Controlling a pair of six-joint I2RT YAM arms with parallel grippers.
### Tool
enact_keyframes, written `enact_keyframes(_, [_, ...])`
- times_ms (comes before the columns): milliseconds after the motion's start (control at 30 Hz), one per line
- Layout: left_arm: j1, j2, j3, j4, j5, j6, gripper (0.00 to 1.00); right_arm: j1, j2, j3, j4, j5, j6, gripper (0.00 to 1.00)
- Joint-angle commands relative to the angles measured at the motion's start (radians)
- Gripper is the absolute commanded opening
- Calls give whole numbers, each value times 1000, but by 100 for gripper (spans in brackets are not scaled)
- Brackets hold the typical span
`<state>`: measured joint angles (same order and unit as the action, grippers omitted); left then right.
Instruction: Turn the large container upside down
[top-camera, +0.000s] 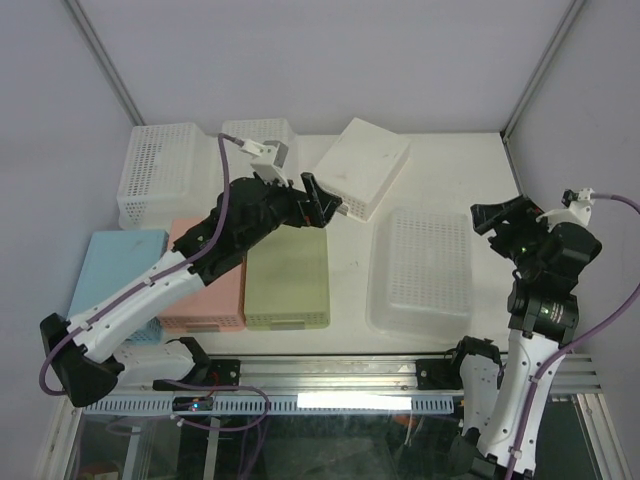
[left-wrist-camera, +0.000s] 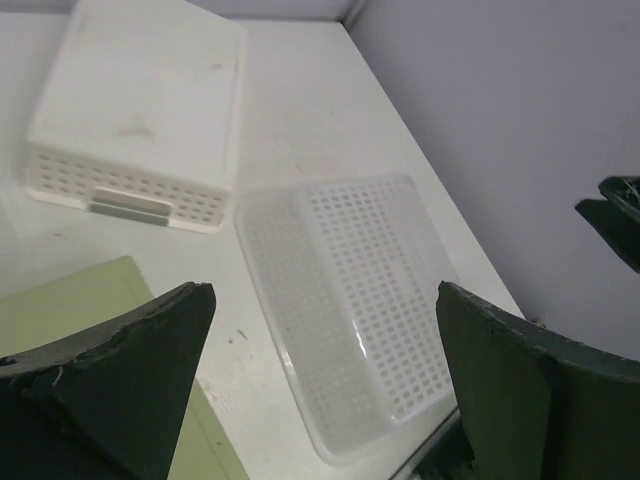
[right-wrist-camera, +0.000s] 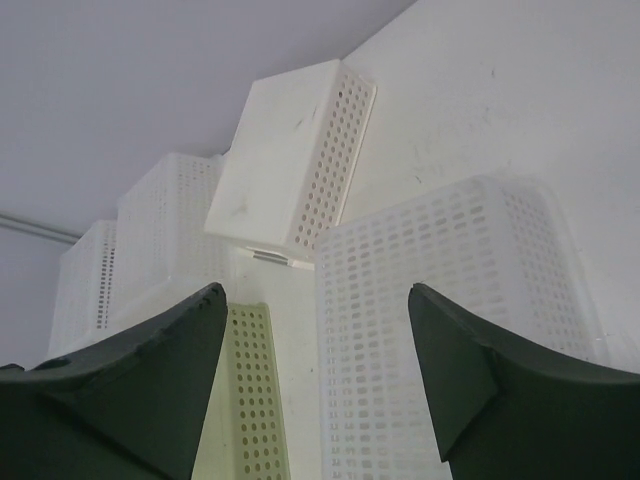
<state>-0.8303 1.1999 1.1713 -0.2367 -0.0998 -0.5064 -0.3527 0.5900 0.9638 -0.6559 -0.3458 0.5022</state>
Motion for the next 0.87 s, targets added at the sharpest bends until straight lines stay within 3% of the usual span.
enact_keyframes(0, [-1, -71, -95, 43, -300, 10, 99, 4, 45, -24, 101, -65, 77, 77])
enact_keyframes(300, [-1, -135, -187, 42, -386, 15, 99, 6, 38, -18, 98, 9, 91, 80])
enact_keyframes(833, [-1, -178, -208, 52, -476, 4, 99, 6, 39, -13, 68, 147, 124, 80])
